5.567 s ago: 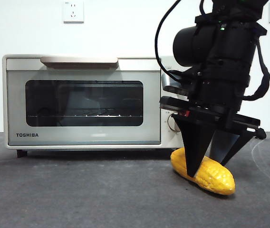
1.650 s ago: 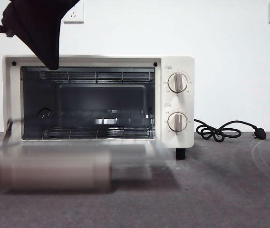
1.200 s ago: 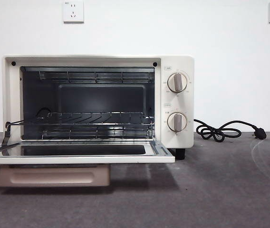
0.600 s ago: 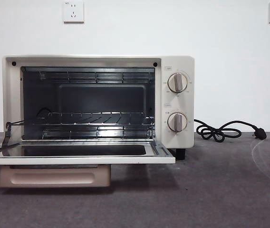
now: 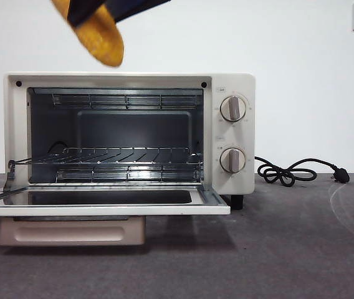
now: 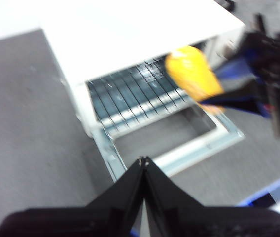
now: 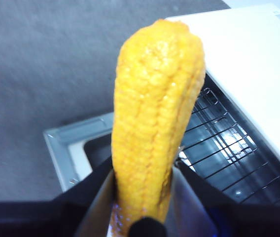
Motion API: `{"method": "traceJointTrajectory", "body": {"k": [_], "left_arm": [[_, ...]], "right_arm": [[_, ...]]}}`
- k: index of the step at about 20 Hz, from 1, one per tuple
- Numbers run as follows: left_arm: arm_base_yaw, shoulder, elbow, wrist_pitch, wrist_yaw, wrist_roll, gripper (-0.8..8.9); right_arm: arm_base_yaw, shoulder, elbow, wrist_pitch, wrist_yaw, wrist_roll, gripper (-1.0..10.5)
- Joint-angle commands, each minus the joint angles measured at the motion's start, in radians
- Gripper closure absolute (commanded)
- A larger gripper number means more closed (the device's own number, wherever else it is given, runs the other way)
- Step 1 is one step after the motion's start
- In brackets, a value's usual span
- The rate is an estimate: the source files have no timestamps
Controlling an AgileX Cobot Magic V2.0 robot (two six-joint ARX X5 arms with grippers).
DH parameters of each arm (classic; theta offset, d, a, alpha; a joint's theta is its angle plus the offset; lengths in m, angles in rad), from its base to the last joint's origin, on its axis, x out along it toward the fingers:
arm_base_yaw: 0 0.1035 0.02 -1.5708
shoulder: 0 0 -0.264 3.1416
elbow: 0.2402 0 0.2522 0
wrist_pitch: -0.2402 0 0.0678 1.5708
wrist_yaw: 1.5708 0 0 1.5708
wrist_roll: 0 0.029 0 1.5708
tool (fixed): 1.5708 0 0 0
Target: Take the corn from the table,put the corn in the oven
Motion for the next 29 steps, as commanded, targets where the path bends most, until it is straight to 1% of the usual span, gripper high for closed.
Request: {"method": "traceJointTrajectory", "body": {"k": [1, 6, 10, 11, 12, 14, 19, 21, 23, 25, 26, 29], "left_arm": [[-0.003, -0.046, -0.085, 0.0, 0.033, -0.006, 8.22], [-0.004, -0.118, -0.21, 0.0, 0.038, -0.003, 8.22], [-0.018, -0.153, -0.246, 0.002, 0.107, 0.022, 8.22], [-0.021, -0.161, -0.246, 0.003, 0.11, 0.022, 8.22], [-0.023, -0.166, -0.246, 0.003, 0.11, 0.021, 8.22], [-0.024, -0.172, -0.246, 0.003, 0.107, 0.021, 8.22], [-0.024, -0.172, -0.246, 0.003, 0.107, 0.021, 8.22], [-0.024, -0.172, -0.246, 0.003, 0.107, 0.021, 8.22], [-0.024, -0.172, -0.246, 0.003, 0.107, 0.021, 8.22], [-0.024, -0.172, -0.246, 0.003, 0.107, 0.021, 8.22], [-0.024, -0.172, -0.246, 0.004, 0.107, 0.021, 8.22], [-0.024, -0.172, -0.246, 0.004, 0.107, 0.022, 8.22]], "right_arm": [[0.005, 0.047, 0.028, 0.002, 0.024, -0.117, 9.6], [0.005, 0.134, 0.088, -0.031, 0.088, -0.191, 9.6], [0.005, 0.218, 0.138, -0.066, 0.166, -0.275, 9.6], [0.005, 0.241, 0.151, -0.075, 0.183, -0.289, 9.6], [0.005, 0.271, 0.164, -0.08, 0.23, -0.311, 9.6], [0.004, 0.322, 0.181, -0.07, 0.35, -0.346, 9.6], [0.002, 0.417, 0.19, 0.024, 0.48, -0.406, 9.6], [0.002, 0.449, 0.19, 0.088, 0.534, -0.452, 9.6], [0.001, 0.471, 0.19, 0.129, 0.547, -0.495, 9.6], [0.0, 0.484, 0.19, 0.142, 0.548, -0.518, 9.6], [-0.004, 0.49, 0.19, 0.147, 0.547, -0.518, 9.6], [-0.011, 0.496, 0.19, 0.161, 0.544, -0.517, 8.7]]}}
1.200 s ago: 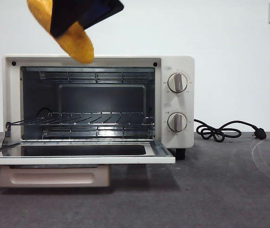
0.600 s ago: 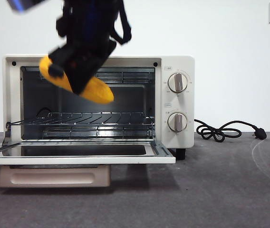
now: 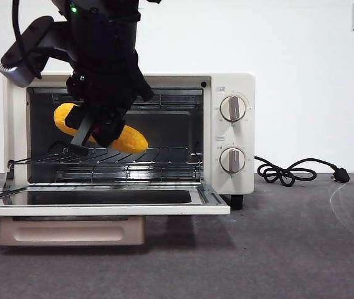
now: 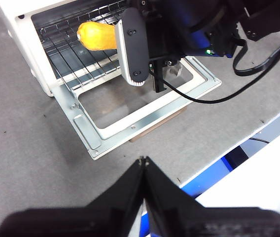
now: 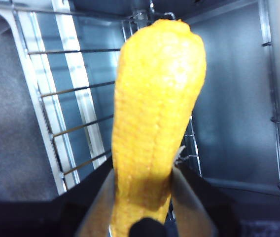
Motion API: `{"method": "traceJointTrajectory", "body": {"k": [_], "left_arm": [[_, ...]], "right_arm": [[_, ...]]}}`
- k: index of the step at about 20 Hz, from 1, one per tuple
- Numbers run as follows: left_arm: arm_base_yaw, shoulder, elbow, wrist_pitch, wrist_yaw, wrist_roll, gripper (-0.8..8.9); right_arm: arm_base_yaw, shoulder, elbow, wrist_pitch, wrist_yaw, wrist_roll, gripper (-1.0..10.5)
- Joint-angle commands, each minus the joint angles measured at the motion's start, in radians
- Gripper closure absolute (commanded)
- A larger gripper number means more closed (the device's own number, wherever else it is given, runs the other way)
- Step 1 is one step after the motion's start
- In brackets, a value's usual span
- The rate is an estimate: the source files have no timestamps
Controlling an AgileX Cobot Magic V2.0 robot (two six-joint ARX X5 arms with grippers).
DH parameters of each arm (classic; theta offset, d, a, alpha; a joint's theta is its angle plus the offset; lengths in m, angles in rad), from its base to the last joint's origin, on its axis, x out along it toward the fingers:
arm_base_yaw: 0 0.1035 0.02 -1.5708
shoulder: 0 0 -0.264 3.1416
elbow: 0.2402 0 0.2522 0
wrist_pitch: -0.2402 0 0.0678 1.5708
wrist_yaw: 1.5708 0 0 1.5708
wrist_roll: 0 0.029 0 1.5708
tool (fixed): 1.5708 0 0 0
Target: Take the corn from the table,put the corn in the oven
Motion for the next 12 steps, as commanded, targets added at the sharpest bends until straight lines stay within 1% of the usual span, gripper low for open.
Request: {"method": "traceJointTrajectory", "body": {"k": [1, 3, 5, 8, 10, 12], "left_arm": [[-0.003, -0.004, -0.003, 0.009, -0.002, 0.011, 8.22], [-0.003, -0.004, -0.003, 0.009, -0.002, 0.012, 8.22], [-0.003, -0.004, -0.003, 0.009, -0.002, 0.013, 8.22], [-0.003, -0.004, -0.003, 0.009, -0.002, 0.013, 8.22], [-0.003, -0.004, -0.003, 0.009, -0.002, 0.013, 8.22], [-0.003, -0.004, -0.003, 0.009, -0.002, 0.013, 8.22]], "right_arm": [[-0.001, 0.015, 0.006, 0.017, -0.004, -0.006, 8.3], [-0.001, 0.015, 0.006, 0.019, -0.003, -0.006, 7.9], [-0.001, 0.015, 0.006, 0.018, -0.003, -0.004, 7.2], [-0.001, 0.015, 0.006, 0.018, -0.003, -0.001, 7.1], [-0.001, 0.015, 0.006, 0.018, -0.003, 0.006, 5.9], [-0.001, 0.015, 0.006, 0.018, 0.006, 0.011, 5.7]]}}
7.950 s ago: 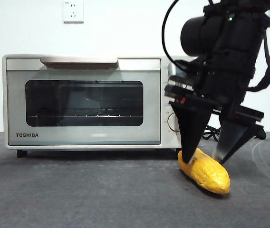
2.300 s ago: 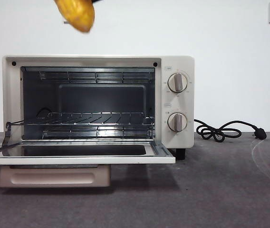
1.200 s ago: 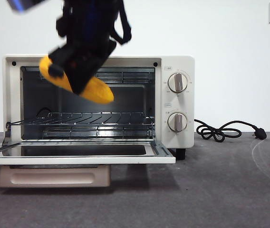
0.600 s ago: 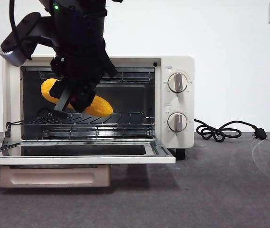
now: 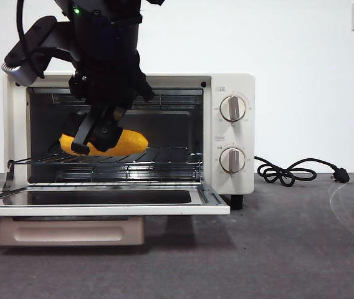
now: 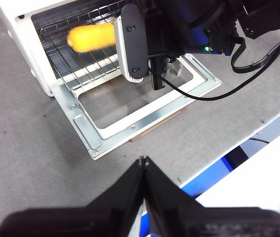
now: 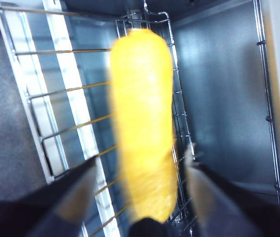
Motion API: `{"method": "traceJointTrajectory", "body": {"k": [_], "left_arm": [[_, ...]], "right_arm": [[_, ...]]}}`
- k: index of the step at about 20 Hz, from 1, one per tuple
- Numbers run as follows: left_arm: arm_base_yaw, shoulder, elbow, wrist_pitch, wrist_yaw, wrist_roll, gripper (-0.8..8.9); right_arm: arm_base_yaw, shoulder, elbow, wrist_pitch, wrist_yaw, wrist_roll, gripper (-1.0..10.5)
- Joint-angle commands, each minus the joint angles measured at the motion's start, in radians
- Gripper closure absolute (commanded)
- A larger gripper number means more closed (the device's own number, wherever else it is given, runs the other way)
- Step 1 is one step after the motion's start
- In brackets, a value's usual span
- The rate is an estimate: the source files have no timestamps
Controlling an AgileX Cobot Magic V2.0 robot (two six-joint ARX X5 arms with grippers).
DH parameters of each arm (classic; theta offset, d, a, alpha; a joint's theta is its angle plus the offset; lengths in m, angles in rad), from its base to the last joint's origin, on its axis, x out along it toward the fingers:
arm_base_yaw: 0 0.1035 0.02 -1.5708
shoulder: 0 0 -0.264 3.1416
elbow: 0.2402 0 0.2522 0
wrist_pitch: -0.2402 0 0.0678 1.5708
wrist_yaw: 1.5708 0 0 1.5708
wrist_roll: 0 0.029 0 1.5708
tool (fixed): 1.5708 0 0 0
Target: Take the corn from the table,put the corn in the oven
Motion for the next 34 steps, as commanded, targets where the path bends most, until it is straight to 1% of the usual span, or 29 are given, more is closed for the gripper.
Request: {"method": "traceJointTrajectory", "body": {"k": [1, 4, 7, 9, 16, 17, 18, 20, 23, 25, 26, 28, 29, 30, 31, 32, 34], "left_arm": [[-0.003, -0.004, -0.003, 0.009, -0.001, 0.012, 8.22], [-0.003, -0.004, -0.003, 0.009, -0.001, 0.012, 8.22], [-0.003, -0.004, -0.003, 0.009, -0.014, 0.013, 8.22], [-0.003, -0.004, -0.003, 0.01, -0.037, 0.013, 8.22], [-0.003, 0.002, -0.003, 0.065, -0.035, 0.044, 8.22], [-0.003, 0.005, -0.003, 0.079, -0.035, 0.051, 8.22], [-0.003, 0.011, -0.003, 0.094, -0.035, 0.059, 8.22], [-0.003, 0.032, -0.003, 0.12, -0.035, 0.07, 8.22], [-0.003, 0.102, -0.003, 0.164, -0.035, 0.111, 8.22], [-0.003, 0.169, -0.003, 0.204, -0.033, 0.143, 8.22], [-0.002, 0.205, -0.003, 0.227, -0.026, 0.159, 8.22], [0.003, 0.28, -0.003, 0.278, 0.036, 0.198, 8.22], [0.014, 0.312, -0.003, 0.301, 0.072, 0.214, 8.22], [0.039, 0.349, -0.003, 0.325, 0.108, 0.233, 8.22], [0.069, 0.381, -0.003, 0.343, 0.15, 0.253, 8.22], [0.117, 0.418, -0.003, 0.359, 0.222, 0.277, 8.22], [0.232, 0.484, -0.003, 0.381, 0.42, 0.319, 8.22]], "right_arm": [[0.002, 0.015, 0.006, 0.006, 0.014, 0.021, 5.7], [0.003, 0.014, 0.006, 0.009, 0.055, 0.027, 5.7], [0.011, 0.01, 0.006, 0.008, 0.099, 0.057, 5.7], [0.024, -0.002, 0.006, 0.001, 0.112, 0.073, 5.7], [0.071, -0.079, 0.006, -0.017, 0.141, 0.084, 5.7], [0.076, -0.095, 0.006, -0.042, 0.14, 0.1, 5.7], [0.08, -0.114, 0.006, -0.08, 0.137, 0.124, 5.7], [0.089, -0.15, 0.006, -0.178, 0.118, 0.195, 5.7], [0.097, -0.227, 0.006, -0.346, 0.03, 0.371, 5.7], [0.111, -0.285, 0.006, -0.418, 0.004, 0.442, 5.7], [0.116, -0.319, 0.006, -0.443, -0.021, 0.455, 6.0], [0.122, -0.397, 0.006, -0.495, -0.096, 0.488, 8.1], [0.121, -0.433, 0.006, -0.519, -0.126, 0.508, 8.8], [0.121, -0.473, 0.006, -0.546, -0.152, 0.528, 9.3], [0.12, -0.505, 0.006, -0.566, -0.162, 0.529, 9.6], [0.119, -0.536, 0.006, -0.587, -0.161, 0.528, 9.6], [0.118, -0.587, 0.006, -0.633, -0.165, 0.528, 9.6]]}}
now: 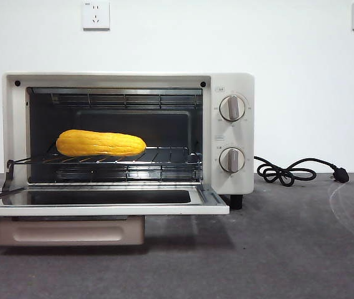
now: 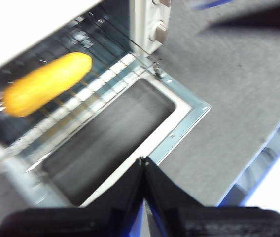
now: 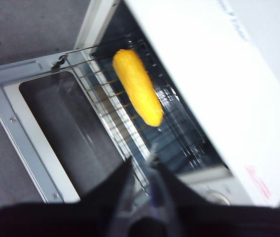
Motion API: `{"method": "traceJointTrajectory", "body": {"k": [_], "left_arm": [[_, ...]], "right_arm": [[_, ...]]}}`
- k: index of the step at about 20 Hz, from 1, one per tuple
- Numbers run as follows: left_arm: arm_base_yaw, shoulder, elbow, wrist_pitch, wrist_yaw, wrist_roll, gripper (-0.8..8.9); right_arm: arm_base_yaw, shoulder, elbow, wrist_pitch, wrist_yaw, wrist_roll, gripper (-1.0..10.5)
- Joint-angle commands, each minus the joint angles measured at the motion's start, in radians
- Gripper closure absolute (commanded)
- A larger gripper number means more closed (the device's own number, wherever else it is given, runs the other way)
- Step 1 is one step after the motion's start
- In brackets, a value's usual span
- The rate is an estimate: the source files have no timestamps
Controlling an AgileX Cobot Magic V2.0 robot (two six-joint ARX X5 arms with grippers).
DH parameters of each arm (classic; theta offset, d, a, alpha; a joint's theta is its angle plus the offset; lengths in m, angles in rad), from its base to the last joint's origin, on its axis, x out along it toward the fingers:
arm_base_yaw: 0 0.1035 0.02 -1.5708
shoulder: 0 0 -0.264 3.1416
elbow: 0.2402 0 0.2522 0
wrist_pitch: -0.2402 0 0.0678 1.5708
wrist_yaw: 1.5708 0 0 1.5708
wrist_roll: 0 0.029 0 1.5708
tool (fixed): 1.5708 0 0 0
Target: Take the corn from the table,put the corn in the oven
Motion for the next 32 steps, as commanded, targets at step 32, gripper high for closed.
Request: {"method": "traceJointTrajectory", "body": {"k": [32], "left_arm": [[0.858, 0.448, -0.279, 0.122, 0.552, 0.041, 8.22]], "right_arm": [[-0.615, -0.092, 0.002, -0.166, -0.856, 0.065, 9.6]]}}
